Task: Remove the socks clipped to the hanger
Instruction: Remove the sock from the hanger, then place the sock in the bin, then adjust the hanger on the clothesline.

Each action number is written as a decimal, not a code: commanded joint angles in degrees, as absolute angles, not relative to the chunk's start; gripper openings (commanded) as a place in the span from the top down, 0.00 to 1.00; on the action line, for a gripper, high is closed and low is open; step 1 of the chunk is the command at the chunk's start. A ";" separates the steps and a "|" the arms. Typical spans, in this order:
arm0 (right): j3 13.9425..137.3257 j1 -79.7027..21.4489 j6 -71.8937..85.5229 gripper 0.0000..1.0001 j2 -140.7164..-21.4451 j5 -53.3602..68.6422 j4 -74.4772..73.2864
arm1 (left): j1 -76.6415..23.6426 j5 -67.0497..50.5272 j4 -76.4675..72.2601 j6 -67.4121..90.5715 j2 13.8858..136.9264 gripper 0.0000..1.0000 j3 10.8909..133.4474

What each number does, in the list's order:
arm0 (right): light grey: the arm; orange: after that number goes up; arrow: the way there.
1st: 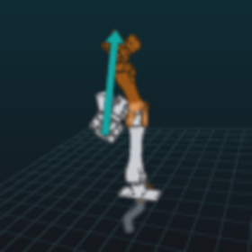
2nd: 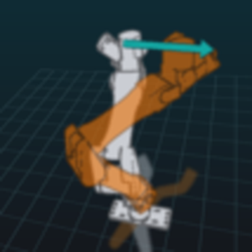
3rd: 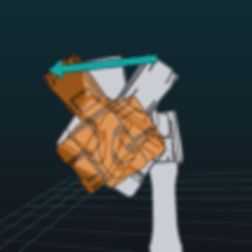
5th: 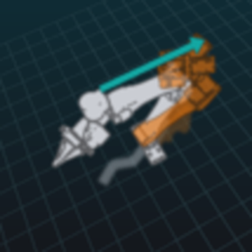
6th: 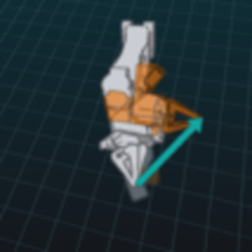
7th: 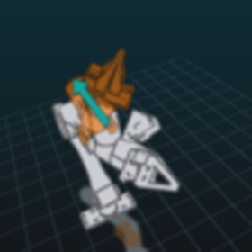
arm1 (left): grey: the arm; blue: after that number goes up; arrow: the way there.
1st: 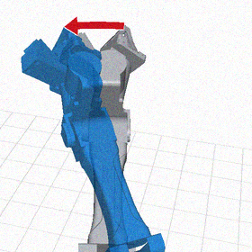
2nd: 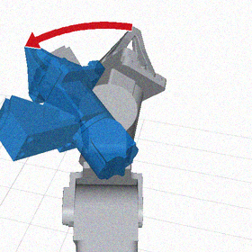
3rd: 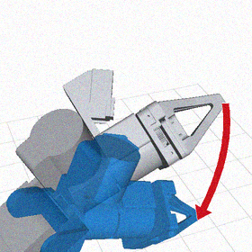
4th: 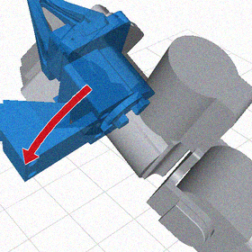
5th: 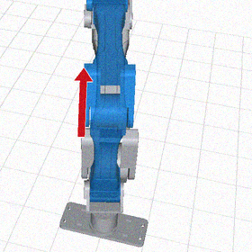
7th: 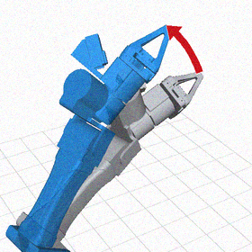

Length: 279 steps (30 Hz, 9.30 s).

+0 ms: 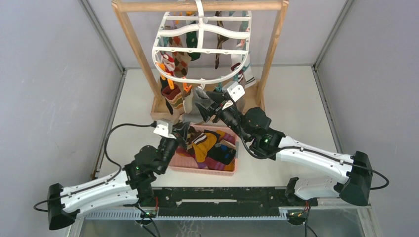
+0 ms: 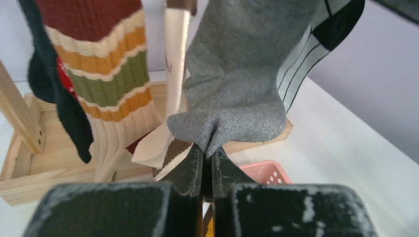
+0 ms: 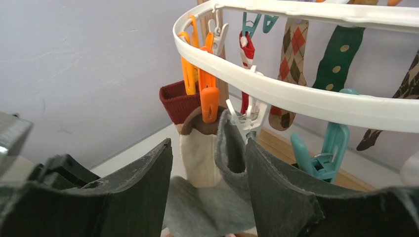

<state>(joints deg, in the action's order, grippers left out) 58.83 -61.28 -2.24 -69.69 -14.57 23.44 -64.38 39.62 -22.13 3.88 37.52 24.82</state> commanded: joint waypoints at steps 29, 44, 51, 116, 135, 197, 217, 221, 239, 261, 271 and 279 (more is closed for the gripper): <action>66.71 -58.40 -0.26 0.37 -76.36 -17.22 27.97 | -64.70 43.42 -14.22 7.30 27.51 0.96 22.72; 67.54 -55.34 2.16 0.38 -78.00 -14.34 30.08 | -64.67 43.33 -14.69 6.94 28.34 0.96 22.68; 67.92 -54.68 2.64 0.43 -78.81 -14.08 30.46 | -64.67 43.10 -15.08 6.86 28.99 0.96 22.59; 29.50 -51.19 13.85 0.26 -45.71 -15.64 26.45 | -65.36 27.84 -20.37 11.13 46.93 0.96 30.08; 23.16 -49.01 15.67 0.25 -39.13 -15.09 24.17 | -68.99 25.27 -27.40 14.11 60.40 0.50 28.61; 45.87 -67.74 22.48 0.48 -82.06 -37.68 -8.32 | -62.27 42.04 -18.22 15.91 34.34 0.07 14.76; 42.47 -61.28 19.98 0.50 -93.26 -13.54 13.96 | -62.25 41.31 -17.86 16.33 34.84 0.07 15.06; 42.00 -62.25 19.49 0.40 -89.46 -16.89 11.38 | -62.23 41.63 -17.30 16.20 33.46 0.08 14.95; 37.27 -75.32 11.32 0.31 -67.46 -29.01 11.90 | -62.10 53.60 -15.77 15.59 25.41 0.00 11.95; 49.20 -71.87 1.66 0.27 -75.71 -23.03 34.82 | -39.79 48.78 -19.16 24.69 24.85 0.00 4.23; 57.87 -70.79 1.49 0.32 -85.07 -24.65 37.39 | -39.62 46.58 -18.45 25.16 23.24 0.00 3.76; 62.36 -69.73 2.99 0.42 -91.11 -25.80 38.42 | -39.63 45.66 -16.15 25.05 20.05 0.00 3.91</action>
